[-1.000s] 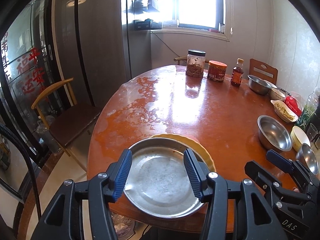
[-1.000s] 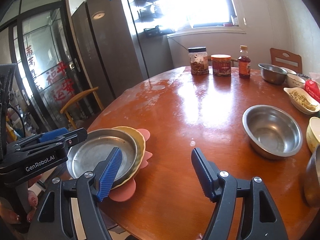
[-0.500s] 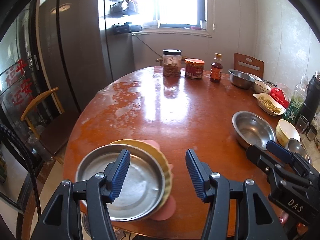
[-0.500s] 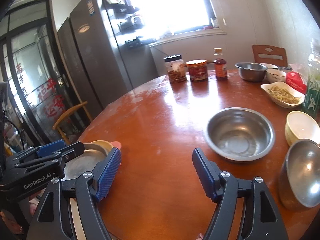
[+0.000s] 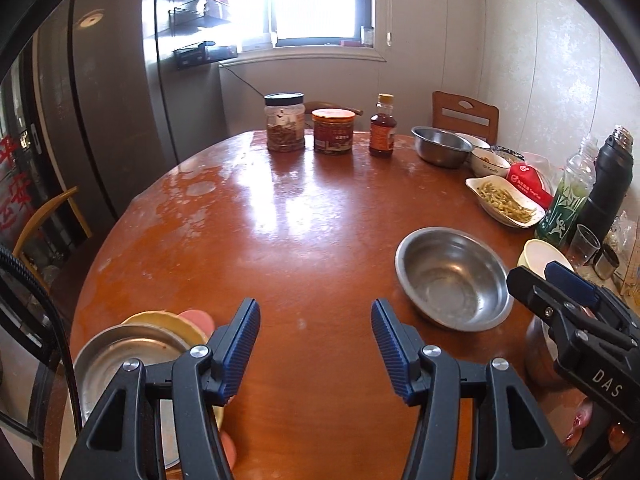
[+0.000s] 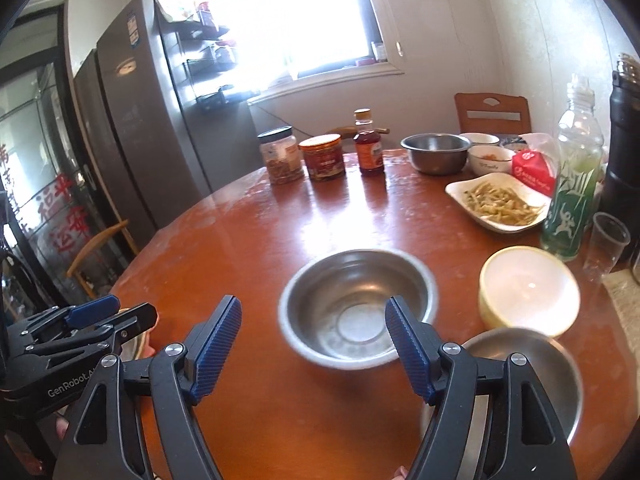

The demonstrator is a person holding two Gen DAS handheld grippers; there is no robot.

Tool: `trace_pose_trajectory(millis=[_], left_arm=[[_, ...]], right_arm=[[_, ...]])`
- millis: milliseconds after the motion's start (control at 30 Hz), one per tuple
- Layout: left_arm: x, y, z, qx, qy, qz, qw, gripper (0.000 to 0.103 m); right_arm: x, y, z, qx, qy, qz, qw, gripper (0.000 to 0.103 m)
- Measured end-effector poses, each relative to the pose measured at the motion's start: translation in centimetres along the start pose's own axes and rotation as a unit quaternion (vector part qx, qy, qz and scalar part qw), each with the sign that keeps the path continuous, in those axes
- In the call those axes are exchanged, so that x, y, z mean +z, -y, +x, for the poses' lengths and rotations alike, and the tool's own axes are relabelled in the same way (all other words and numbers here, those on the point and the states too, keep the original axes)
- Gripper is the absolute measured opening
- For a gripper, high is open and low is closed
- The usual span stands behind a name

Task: Organize plates and bowls
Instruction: 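Grasp the large shallow steel bowl rim with the right gripper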

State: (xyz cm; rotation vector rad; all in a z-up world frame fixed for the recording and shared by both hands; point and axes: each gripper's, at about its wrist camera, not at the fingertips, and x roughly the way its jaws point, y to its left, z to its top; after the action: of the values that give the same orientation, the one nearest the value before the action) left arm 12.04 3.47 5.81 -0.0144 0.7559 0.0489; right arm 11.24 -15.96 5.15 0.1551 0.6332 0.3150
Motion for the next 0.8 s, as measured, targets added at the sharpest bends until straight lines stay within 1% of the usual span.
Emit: trace_pose_trajectory(millis=[133, 300, 533, 800], left_arm=[[0.7, 1.6, 1.5, -0.008, -0.014, 0.004, 0.9999, 0.058], [1.5, 2.9, 3.3, -0.018, -0.029, 0.002, 0.9994, 0.058], [2.1, 3.6, 5.9, -0.033, -0.055, -0.008, 0.9979, 0.058], [2.3, 4.9, 8.4, -0.048, -0.080, 0.007, 0.9956, 0.058]], right_arm=[[1.1, 1.8, 0.7, -0.006, -0.015, 0.004, 1.000, 0.076], [2.2, 3.2, 1.8, -0.027, -0.034, -0.003, 0.999, 0.076], [3.0, 4.7, 4.8, -0.047, -0.089, -0.018, 0.995, 0.076], [2.9, 5.3, 8.9, -0.072, -0.153, -0.035, 0.985, 0.076]])
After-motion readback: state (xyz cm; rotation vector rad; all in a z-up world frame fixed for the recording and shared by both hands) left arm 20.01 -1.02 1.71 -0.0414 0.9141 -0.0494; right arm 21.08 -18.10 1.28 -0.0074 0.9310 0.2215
